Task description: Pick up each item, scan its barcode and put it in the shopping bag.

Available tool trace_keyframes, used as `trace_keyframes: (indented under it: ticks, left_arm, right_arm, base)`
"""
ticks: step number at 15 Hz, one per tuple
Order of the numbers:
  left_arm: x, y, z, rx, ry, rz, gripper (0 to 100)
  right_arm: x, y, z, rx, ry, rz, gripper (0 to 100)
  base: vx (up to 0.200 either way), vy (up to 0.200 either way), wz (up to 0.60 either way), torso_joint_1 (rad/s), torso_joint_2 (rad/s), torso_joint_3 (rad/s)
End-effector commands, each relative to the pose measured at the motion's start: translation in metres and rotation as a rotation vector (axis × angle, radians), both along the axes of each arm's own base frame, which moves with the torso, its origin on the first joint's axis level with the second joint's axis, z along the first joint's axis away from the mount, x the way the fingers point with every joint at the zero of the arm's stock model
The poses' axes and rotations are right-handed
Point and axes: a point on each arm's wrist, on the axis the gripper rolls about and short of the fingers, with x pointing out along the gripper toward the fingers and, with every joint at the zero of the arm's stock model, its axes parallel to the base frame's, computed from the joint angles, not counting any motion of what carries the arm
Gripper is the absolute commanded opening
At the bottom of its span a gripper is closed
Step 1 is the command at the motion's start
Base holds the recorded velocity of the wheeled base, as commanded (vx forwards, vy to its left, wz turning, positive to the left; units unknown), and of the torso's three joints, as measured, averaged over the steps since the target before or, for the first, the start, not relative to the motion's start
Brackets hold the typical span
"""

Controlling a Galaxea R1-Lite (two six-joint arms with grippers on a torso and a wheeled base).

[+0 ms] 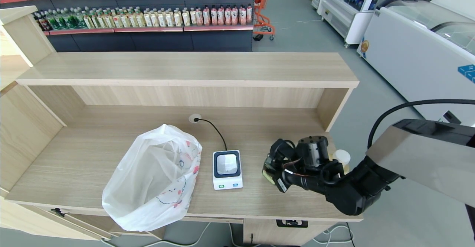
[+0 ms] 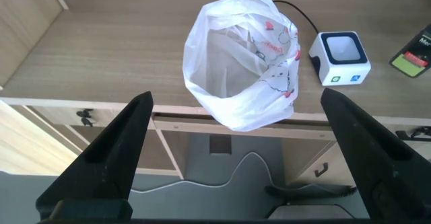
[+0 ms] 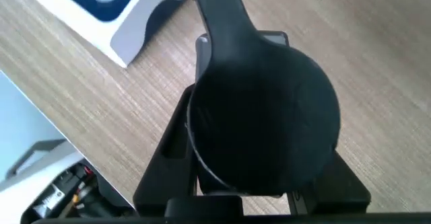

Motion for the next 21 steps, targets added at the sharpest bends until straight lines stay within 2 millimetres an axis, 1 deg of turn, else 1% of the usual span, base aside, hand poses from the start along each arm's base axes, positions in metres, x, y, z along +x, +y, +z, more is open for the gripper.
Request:
trace_keyframes:
  ticks: [1,3,4,5,6,7,8,9,10,11,12,13,14,15,16,17,18,19,21]
  left_arm:
    - [0.0,0.0,0.0,0.001,0.0,0.0,100]
    - [0.0,0.0,0.0,0.001,0.0,0.0,100]
    - [0.0,0.0,0.0,0.001,0.0,0.0,100]
    - [0.0,0.0,0.0,-0.001,0.0,0.0,100]
    - [0.0,0.0,0.0,-0.001,0.0,0.0,100]
    - [0.0,0.0,0.0,0.001,0.0,0.0,100]
    - [0.0,0.0,0.0,-0.001,0.0,0.0,100]
    - [0.0,0.0,0.0,0.001,0.0,0.0,100]
    - [0.0,0.0,0.0,0.001,0.0,0.0,100]
    - [0.0,0.0,0.0,0.001,0.0,0.0,100]
    - [0.0,0.0,0.0,-0.001,0.0,0.0,100]
    - [0.0,0.0,0.0,-0.001,0.0,0.0,100]
    - [0.0,0.0,0.0,0.001,0.0,0.0,100]
    - [0.0,0.0,0.0,0.001,0.0,0.0,100]
    - [0.0,0.0,0.0,-0.001,0.0,0.0,100]
    - [0.0,0.0,0.0,0.001,0.0,0.0,100]
    - [0.0,0.0,0.0,0.001,0.0,0.0,100]
    - [0.0,0.0,0.0,0.001,0.0,0.0,100]
    - [0.0,0.0,0.0,-0.001,0.0,0.0,100]
  right_arm:
    - [0.003,-0.004,0.055,0.158,-0.086,-0.078,0]
    - [0.001,-0.016,0.096,0.326,-0.106,-0.211,0]
    - [-0.002,-0.019,0.109,0.364,-0.111,-0.223,0]
    - [-0.016,-0.028,0.147,0.428,-0.153,-0.23,0]
    - [-0.032,-0.037,0.176,0.469,-0.218,-0.223,0]
    - [-0.053,-0.048,0.202,0.484,-0.287,-0.207,0]
    - [-0.079,-0.06,0.216,0.439,-0.354,-0.181,0]
    - [-0.111,-0.074,0.218,0.304,-0.421,-0.141,0]
    - [-0.144,-0.091,0.21,0.089,-0.483,-0.093,0]
    - [-0.155,-0.098,0.206,0.0,-0.507,-0.076,0]
    - [-0.189,-0.127,0.198,-0.287,-0.603,-0.021,0]
    - [-0.202,-0.139,0.198,-0.471,-0.701,0.115,0]
    - [-0.205,-0.139,0.197,-0.504,-0.756,0.236,0]
    - [-0.208,-0.136,0.196,-0.555,-0.868,0.421,0]
    - [-0.21,-0.133,0.197,-0.675,-1.03,0.559,0]
    - [-0.21,-0.132,0.198,-0.751,-1.144,0.638,0]
    - [-0.207,-0.126,0.192,-0.82,-1.336,0.829,0]
    - [-0.208,-0.123,0.191,-0.859,-1.486,0.927,0]
    - [-0.214,-0.124,0.193,-0.897,-1.633,0.98,0]
  base:
    - [0.0,0.0,0.0,0.0,0.0,0.0]
    - [0.0,0.0,0.0,0.0,0.0,0.0]
    - [0.0,0.0,0.0,0.0,0.0,0.0]
    - [0.0,0.0,0.0,0.0,0.0,0.0]
    - [0.0,0.0,0.0,0.0,0.0,0.0]
    - [0.0,0.0,0.0,0.0,0.0,0.0]
    - [0.0,0.0,0.0,0.0,0.0,0.0]
    - [0.0,0.0,0.0,0.0,0.0,0.0]
    - [0.0,0.0,0.0,0.0,0.0,0.0]
    - [0.0,0.0,0.0,0.0,0.0,0.0]
    - [0.0,0.0,0.0,0.0,0.0,0.0]
    - [0.0,0.0,0.0,0.0,0.0,0.0]
    - [0.0,0.0,0.0,0.0,0.0,0.0]
    - [0.0,0.0,0.0,0.0,0.0,0.0]
    - [0.0,0.0,0.0,0.0,0.0,0.0]
    - [0.0,0.0,0.0,0.0,0.0,0.0]
    - [0.0,0.0,0.0,0.0,0.0,0.0]
    - [0.0,0.0,0.0,0.0,0.0,0.0]
    - [0.0,0.0,0.0,0.0,0.0,0.0]
